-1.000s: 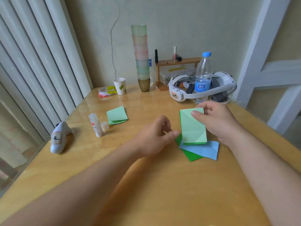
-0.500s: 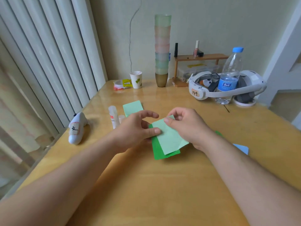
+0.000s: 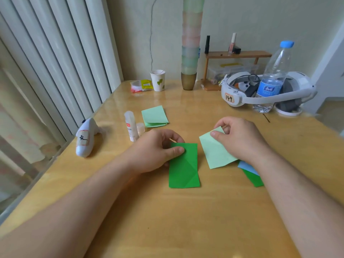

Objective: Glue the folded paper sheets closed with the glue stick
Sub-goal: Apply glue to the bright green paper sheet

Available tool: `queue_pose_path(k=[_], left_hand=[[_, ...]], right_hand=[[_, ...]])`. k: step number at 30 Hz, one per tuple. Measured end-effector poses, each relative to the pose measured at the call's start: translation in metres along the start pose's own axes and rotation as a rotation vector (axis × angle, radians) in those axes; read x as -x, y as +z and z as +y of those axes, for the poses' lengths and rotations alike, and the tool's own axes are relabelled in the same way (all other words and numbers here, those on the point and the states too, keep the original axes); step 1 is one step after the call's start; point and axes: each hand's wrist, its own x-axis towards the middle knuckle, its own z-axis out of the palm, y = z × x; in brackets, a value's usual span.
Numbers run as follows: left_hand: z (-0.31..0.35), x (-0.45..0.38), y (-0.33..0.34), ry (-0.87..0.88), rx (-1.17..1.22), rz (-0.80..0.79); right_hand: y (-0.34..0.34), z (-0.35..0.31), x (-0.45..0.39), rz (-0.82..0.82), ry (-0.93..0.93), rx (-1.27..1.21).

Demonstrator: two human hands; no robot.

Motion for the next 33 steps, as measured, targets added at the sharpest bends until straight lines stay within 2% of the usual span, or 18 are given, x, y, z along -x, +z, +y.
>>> queue_pose_path(k=[3,7,13,17,19,21,23,25,27,30,31,33], left_hand=[[-0.001,0.0,0.002,0.03,-0.079,0.047],[-0.002,0.003,0.002,0.115,-0.349,0.102],[-0.006,0.004,0.001,0.208,-0.358,0.189],[-0.007,0.003,-0.003,0.262,-0.321,0.296],[-0.005,0.005,-0.01,0.292,-0.299,0.414],[-0.003,0.007,-0.02,0.31,-0.256,0.638],[-0.005,0.008,-0.034,0.25,-0.151,0.869],[-0.013,0.007,-0.046,0.105,-0.05,0.978],[-0.022,0.005,-0.056,-0.091,0.027,0.916],[-0.029,0.006,-0.061,-0.336,0.238,0.596],[-0.033,0.007,-0.061,-0.383,0.262,0.519],[-0.039,0.007,-0.06,-0.402,0.228,0.479]], right_hand=[[-0.001,0.002,0.0,-0.02,-0.008,0.083],[-0.001,0.002,0.005,-0.06,0.028,0.268],[0.004,-0.014,0.015,0.027,-0.178,0.183],[0.01,-0.021,0.023,-0.1,-0.335,0.067],[0.015,-0.024,0.026,-0.164,-0.373,0.065],[0.019,-0.024,0.026,-0.181,-0.392,0.068],[0.02,-0.024,0.025,-0.172,-0.395,0.056],[0.02,-0.023,0.025,-0.158,-0.394,0.043],[0.02,-0.022,0.025,-0.153,-0.391,0.038],[0.021,-0.021,0.025,-0.149,-0.385,0.031],[0.021,-0.021,0.025,-0.15,-0.381,0.026],[0.021,-0.02,0.025,-0.155,-0.373,0.02]])
